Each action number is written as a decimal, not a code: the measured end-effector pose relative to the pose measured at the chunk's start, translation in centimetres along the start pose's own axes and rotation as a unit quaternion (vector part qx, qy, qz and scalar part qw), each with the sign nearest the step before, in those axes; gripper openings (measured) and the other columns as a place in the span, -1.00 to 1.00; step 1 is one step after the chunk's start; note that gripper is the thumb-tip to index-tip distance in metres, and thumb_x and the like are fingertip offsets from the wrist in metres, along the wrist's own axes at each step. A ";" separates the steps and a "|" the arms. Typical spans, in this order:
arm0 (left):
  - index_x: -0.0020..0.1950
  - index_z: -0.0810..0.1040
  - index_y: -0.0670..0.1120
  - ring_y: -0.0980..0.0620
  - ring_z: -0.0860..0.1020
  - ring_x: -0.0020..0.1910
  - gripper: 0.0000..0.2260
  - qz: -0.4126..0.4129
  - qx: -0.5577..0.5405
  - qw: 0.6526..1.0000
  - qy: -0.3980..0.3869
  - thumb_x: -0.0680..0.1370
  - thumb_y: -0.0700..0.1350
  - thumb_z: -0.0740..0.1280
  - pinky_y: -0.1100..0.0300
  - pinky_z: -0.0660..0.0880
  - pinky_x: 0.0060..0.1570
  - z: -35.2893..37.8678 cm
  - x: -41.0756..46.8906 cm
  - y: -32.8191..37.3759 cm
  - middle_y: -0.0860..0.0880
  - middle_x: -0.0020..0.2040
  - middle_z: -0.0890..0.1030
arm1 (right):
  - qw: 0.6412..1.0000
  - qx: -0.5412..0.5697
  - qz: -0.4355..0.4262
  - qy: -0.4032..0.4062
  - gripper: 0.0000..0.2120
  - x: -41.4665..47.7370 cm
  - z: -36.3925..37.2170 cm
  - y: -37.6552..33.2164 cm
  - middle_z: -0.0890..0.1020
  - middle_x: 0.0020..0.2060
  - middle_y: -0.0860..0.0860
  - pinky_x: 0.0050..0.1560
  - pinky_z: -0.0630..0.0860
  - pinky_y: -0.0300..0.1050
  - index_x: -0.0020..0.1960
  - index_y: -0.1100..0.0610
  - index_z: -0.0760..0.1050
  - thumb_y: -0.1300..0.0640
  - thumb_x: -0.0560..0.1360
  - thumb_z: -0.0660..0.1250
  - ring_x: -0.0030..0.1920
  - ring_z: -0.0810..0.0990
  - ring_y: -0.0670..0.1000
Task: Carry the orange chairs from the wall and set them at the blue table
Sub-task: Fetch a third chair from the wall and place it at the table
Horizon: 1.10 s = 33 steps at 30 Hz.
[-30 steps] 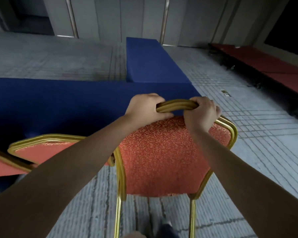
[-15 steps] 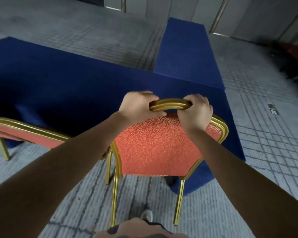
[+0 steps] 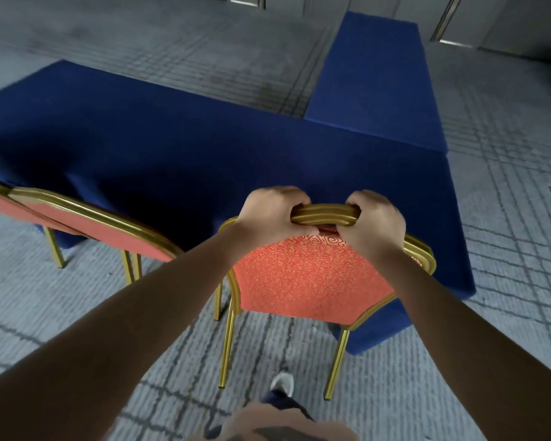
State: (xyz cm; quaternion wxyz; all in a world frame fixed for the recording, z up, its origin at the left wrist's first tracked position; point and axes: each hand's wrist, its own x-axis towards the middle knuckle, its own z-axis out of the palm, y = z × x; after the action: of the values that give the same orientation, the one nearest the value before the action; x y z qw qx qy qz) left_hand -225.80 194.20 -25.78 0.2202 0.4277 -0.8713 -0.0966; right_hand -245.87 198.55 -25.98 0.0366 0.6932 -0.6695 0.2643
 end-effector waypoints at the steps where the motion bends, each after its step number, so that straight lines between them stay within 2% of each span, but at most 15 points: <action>1: -0.06 0.56 0.08 0.19 0.46 -0.24 -0.66 -0.005 -0.001 1.000 -0.003 0.35 0.28 0.44 0.24 0.36 -0.28 0.1 -0.7 0.2 0.19 -0.19 0.52 | 1.000 0.002 0.005 -0.016 -0.87 -0.5 0.0 -0.1 0.48 -0.38 -0.08 -0.39 0.24 -0.21 -0.31 0.07 0.42 0.18 0.36 0.36 -0.35 0.44 -0.01; 6: -0.02 0.54 0.10 0.17 0.47 -0.17 -0.66 -0.029 0.001 0.999 -0.044 0.36 0.27 0.43 0.23 0.33 -0.25 0.0 -5.0 2.5 0.18 -0.13 0.52 | 0.994 0.009 0.031 -0.100 -0.85 -4.9 -0.9 -1.3 0.47 -0.37 -0.09 -0.42 0.20 -0.22 -0.25 0.00 0.40 0.13 0.40 0.37 -0.32 0.44 -0.02; 9: 0.01 0.53 0.09 0.15 0.45 -0.13 -0.68 -0.035 0.009 0.994 -0.103 0.38 0.25 0.42 0.18 0.36 -0.22 0.0 -8.2 4.2 0.16 -0.11 0.49 | 0.990 -0.006 0.029 -0.136 -0.87 -8.6 -1.6 -2.3 0.51 -0.36 -0.06 -0.40 0.19 -0.21 -0.21 0.00 0.40 0.10 0.40 0.37 -0.32 0.47 0.02; 15: 0.05 0.52 0.05 0.14 0.42 -0.10 -0.64 -0.020 0.073 0.972 -0.222 0.40 0.24 0.41 0.17 0.34 -0.20 0.9 -13.5 7.3 0.16 -0.09 0.41 | 0.983 -0.064 0.012 -0.171 -0.89 -16.0 -1.8 -2.9 0.54 -0.31 -0.03 -0.29 0.31 -0.16 -0.15 0.03 0.47 0.02 0.41 0.36 -0.26 0.53 0.10; 18: 0.04 0.50 0.03 0.08 0.47 -0.09 -0.64 -0.024 0.075 0.965 -0.252 0.39 0.21 0.44 0.17 0.33 -0.20 1.8 -15.7 8.8 0.15 -0.10 0.40 | 0.972 -0.079 0.009 -0.219 -0.79 -18.8 -1.9 -2.8 0.57 -0.21 -0.02 -0.19 0.43 -0.12 -0.05 0.03 0.51 -0.08 0.43 0.37 -0.15 0.56 0.09; 21: 0.02 0.51 0.00 0.02 0.52 -0.06 -0.64 -0.007 0.095 0.956 -0.277 0.39 0.18 0.45 0.17 0.33 -0.20 3.0 -18.0 9.9 0.10 -0.07 0.45 | 0.970 -0.059 0.006 -0.236 -0.76 -22.1 -1.8 -2.9 0.62 -0.15 0.04 0.03 0.53 0.09 -0.09 0.04 0.52 -0.11 0.39 0.39 -0.04 0.59 0.18; 22: 0.02 0.51 -0.01 0.02 0.52 -0.05 -0.65 -0.003 0.096 0.954 -0.283 0.39 0.17 0.45 0.17 0.34 -0.20 3.5 -18.8 10.1 0.09 -0.04 0.47 | 0.969 -0.056 0.003 -0.240 -0.77 -23.1 -1.9 -3.0 0.63 -0.14 0.05 0.04 0.53 0.08 -0.10 0.06 0.53 -0.09 0.40 0.39 -0.02 0.59 0.19; 25: -0.02 0.52 0.01 0.05 0.51 -0.06 -0.68 0.001 0.091 0.953 -0.289 0.37 0.16 0.45 0.18 0.34 -0.21 4.9 -20.8 10.7 0.10 -0.04 0.46 | 0.960 -0.054 -0.031 -0.273 -0.78 -25.3 -1.9 -2.7 0.64 -0.11 0.05 -0.13 0.47 -0.08 -0.09 0.08 0.54 -0.07 0.43 0.37 -0.02 0.61 0.16; 28: -0.03 0.52 0.01 0.07 0.49 -0.06 -0.70 -0.010 0.095 0.953 -0.287 0.37 0.14 0.44 0.19 0.32 -0.22 5.3 -22.0 11.5 0.12 -0.07 0.43 | 0.942 -0.051 -0.051 -0.327 -0.77 -25.7 -2.9 -2.8 0.64 -0.14 0.02 -0.20 0.40 -0.16 -0.09 0.08 0.54 -0.08 0.44 0.38 -0.06 0.61 0.11; 33: 0.02 0.52 -0.01 0.05 0.48 0.00 -0.68 -0.045 0.115 0.943 -0.308 0.40 0.14 0.43 0.16 0.32 -0.21 5.3 -22.4 12.4 0.09 -0.04 0.41 | 0.899 -0.001 -0.049 -0.435 -0.79 -24.5 -3.9 -2.7 0.54 -0.33 -0.05 -0.29 0.37 -0.14 -0.20 0.06 0.50 -0.07 0.40 0.39 -0.19 0.61 0.09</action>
State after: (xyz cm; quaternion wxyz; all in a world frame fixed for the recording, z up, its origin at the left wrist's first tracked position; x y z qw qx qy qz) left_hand -224.93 219.32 -32.76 -0.1138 0.4379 -0.8819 -0.1325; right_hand -243.69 222.62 -31.98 -0.2441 0.7713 -0.5841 -0.0662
